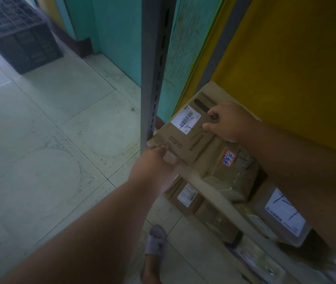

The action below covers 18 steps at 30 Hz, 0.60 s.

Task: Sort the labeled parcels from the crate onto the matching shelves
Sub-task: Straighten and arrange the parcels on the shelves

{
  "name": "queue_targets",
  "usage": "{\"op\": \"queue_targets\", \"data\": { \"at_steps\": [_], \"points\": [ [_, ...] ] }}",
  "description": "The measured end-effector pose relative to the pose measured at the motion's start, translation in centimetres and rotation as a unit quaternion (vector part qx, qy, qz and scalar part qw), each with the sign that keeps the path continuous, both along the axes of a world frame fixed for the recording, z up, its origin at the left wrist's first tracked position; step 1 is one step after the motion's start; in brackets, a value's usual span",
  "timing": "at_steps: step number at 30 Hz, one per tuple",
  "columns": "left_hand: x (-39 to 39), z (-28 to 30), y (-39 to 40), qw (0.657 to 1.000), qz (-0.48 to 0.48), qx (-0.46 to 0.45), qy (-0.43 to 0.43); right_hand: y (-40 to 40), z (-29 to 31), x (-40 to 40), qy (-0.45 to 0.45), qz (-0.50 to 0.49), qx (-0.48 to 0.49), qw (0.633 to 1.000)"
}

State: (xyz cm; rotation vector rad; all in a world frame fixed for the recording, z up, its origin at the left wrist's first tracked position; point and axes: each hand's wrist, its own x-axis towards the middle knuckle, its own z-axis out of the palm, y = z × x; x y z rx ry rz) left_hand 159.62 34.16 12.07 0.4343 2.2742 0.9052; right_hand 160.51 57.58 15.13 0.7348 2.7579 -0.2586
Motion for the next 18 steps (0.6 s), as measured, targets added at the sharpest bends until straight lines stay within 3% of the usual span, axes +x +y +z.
{"op": "queue_targets", "data": {
  "at_steps": [7,13,18],
  "points": [
    [1.3,2.3,-2.0,1.0,-0.014,0.024,0.01,-1.5,3.8,4.1,0.12,-0.073,-0.039,0.989],
    [5.0,3.3,-1.2,0.991,-0.056,0.048,-0.111,-0.7,6.2,9.3,0.031,-0.07,-0.012,0.997],
    [7.8,3.1,1.3,0.962,0.034,0.104,-0.252,0.7,4.4,10.3,-0.027,-0.069,-0.009,0.997]
  ]
}}
